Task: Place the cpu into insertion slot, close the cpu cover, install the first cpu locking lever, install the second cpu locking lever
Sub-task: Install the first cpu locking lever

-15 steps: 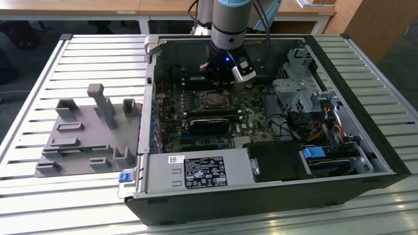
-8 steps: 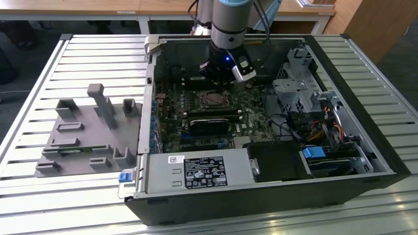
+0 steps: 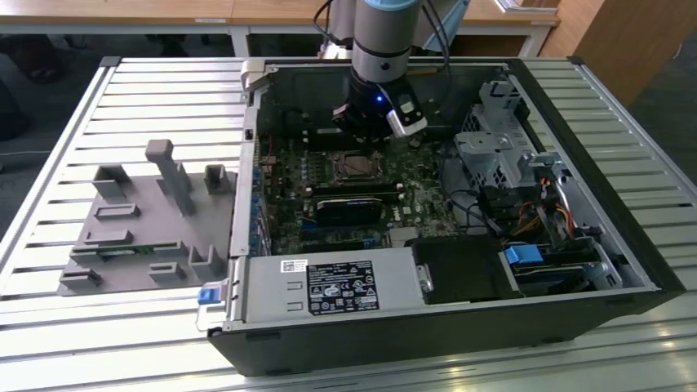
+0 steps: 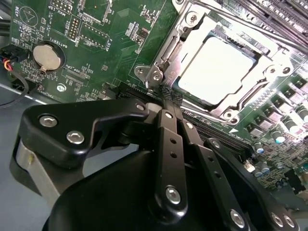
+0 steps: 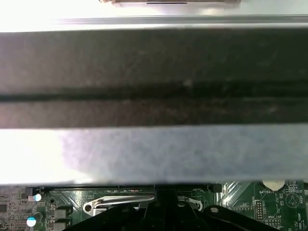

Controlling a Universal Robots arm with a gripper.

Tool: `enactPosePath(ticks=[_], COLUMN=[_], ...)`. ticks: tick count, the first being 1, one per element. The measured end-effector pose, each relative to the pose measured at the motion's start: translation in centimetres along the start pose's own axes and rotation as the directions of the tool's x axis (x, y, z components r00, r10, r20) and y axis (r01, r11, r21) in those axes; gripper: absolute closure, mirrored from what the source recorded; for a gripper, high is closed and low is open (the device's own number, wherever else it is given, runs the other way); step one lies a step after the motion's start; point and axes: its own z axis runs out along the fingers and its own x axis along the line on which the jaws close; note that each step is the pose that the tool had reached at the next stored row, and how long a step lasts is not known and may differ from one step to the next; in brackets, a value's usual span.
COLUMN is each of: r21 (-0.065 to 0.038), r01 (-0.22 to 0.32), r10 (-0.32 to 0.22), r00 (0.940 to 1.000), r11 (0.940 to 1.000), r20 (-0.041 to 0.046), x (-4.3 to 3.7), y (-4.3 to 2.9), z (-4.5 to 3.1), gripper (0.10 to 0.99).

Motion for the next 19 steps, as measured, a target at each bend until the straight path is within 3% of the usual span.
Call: enactPosePath(ticks=[9,19], r21=[0.001,0.014], r01=[0.0,0.0], r10=[0.0,0.0], r00=[1.0,1.0], r11=[1.0,0.9999], r20=[0.0003,0.0002], x=[0.0,-0.03], y=[0.03,0.08], z=[-0.24,0.09], gripper=[0.98,0.98])
